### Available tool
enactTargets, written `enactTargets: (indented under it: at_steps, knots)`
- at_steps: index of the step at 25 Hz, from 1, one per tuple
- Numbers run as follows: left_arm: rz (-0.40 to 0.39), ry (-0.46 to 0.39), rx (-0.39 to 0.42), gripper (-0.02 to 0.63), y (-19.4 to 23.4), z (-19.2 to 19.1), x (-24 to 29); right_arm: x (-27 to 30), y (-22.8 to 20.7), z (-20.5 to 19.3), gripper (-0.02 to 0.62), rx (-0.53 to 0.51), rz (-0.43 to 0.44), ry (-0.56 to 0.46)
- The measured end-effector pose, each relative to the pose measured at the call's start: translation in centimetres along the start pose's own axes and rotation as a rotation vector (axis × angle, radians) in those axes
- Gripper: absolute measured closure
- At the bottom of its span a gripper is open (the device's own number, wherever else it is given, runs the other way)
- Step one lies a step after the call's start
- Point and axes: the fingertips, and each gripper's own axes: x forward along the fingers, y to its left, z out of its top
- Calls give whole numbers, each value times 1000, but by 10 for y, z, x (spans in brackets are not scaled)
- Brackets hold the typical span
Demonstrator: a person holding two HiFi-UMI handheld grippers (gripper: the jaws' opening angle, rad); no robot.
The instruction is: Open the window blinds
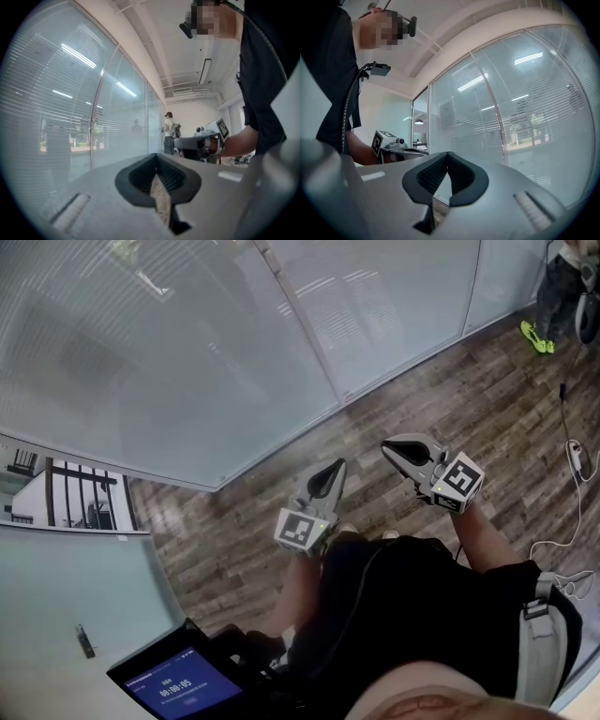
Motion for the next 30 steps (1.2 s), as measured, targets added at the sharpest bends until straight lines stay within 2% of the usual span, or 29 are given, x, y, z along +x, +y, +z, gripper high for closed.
enactTargets:
  at_steps: [4, 13, 17, 23, 30]
  knots:
    - [-6, -5, -8, 603, -8, -3, -5, -2, 8, -5, 589, -9, 8, 12]
    - [-28, -21, -5, 603, 6, -3, 0, 7, 11, -16, 589, -65, 28, 66]
    - [-45, -28, 5, 603, 8, -2, 2, 10, 6, -13, 589, -78, 5, 58]
    - [-60, -19, -15, 603, 61, 1, 22, 55, -28, -7, 589, -66, -14, 61]
    - [-110, -18, -8, 603, 99, 7, 35, 89, -49, -4, 589, -69, -56, 50]
